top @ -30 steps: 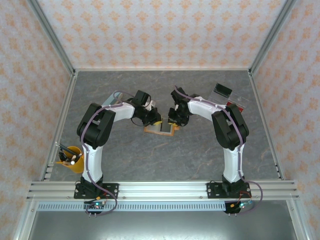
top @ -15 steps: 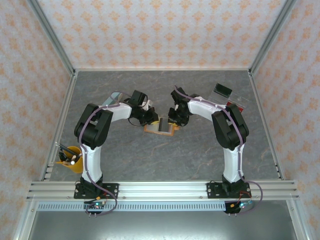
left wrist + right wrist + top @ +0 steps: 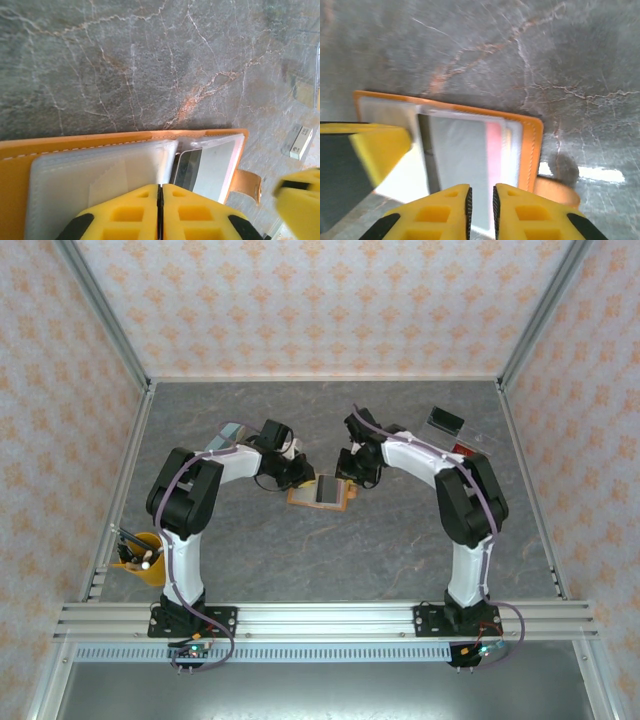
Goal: Take the credit cards out of the card holder
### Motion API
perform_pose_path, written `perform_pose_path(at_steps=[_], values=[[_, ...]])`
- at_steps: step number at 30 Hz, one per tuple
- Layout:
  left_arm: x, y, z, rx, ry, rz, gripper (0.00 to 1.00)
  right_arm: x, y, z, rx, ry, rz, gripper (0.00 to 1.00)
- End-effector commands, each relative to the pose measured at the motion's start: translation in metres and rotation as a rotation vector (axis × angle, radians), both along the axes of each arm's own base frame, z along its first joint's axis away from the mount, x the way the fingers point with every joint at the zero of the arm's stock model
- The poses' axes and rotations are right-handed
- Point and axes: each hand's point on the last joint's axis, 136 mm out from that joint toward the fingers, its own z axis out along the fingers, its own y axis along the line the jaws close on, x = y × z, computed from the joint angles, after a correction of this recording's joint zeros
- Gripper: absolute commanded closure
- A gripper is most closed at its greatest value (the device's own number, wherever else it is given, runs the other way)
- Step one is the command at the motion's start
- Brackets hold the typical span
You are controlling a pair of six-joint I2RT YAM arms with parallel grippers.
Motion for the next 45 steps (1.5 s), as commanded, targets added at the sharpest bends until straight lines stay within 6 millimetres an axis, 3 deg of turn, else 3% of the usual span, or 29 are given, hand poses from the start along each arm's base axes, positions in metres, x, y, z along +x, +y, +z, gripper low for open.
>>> perform_pose_path(at_steps=[1,6,19,45], values=[[-0.003,0.006,0.018,0.028,-0.033,0.001,0.82,0.003,-0.002,0.030,0.004,-0.065,0.005,0.79],[-0.004,0.005,0.026,0.047,-0.043,0.003,0.79,-0.004,0.008,0.032,-0.001,-0.045,0.007,0.80],[-0.010,-0.022,0.021,0.011,-0.022,-0.043,0.79,-0.010,0.014,-0.017,-0.047,0.069,-0.039,0.86],[-0.010,-0.007,-0.012,0.099,0.038,-0.016,0.74,-0.018,0.005,-0.065,-0.117,0.162,-0.009,0.84]])
